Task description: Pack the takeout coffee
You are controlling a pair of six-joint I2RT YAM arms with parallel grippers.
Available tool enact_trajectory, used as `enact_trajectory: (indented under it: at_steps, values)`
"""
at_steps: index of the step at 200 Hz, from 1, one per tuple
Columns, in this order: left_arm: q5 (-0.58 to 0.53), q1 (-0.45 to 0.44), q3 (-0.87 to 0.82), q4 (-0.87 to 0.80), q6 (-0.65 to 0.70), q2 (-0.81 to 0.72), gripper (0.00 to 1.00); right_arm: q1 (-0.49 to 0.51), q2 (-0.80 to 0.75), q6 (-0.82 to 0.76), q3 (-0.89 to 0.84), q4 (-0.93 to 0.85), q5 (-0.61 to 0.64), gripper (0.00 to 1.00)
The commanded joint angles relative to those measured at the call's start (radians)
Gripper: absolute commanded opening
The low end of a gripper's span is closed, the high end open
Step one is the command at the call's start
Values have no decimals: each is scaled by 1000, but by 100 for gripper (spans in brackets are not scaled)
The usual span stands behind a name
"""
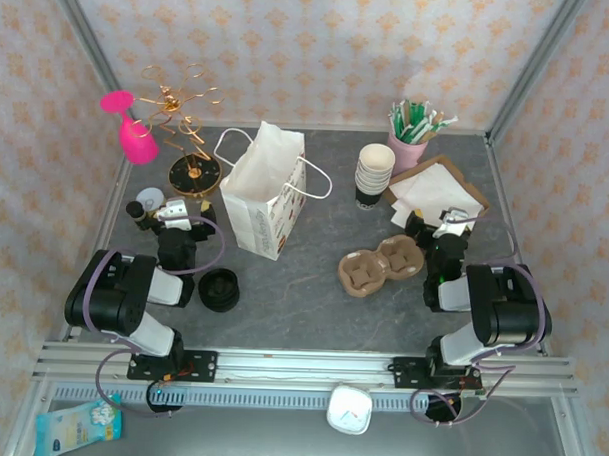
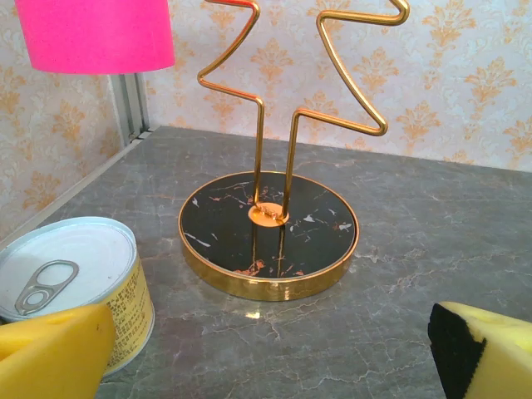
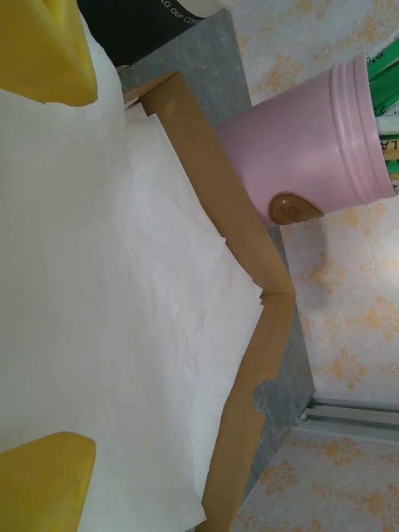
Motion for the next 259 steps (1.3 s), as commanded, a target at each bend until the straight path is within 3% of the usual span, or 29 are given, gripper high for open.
enact_trajectory:
  at_steps: [1,224,259]
  values:
    - [23,8,21,40,16,11,100,7,5,-1,19,45,22,100]
    - [22,7,9,58,18,10,100,7,3,-1,15,49,20,100]
    - [-31,7,-84,146,-3,-104,100,7,-124,-3,-12,-9,9,100]
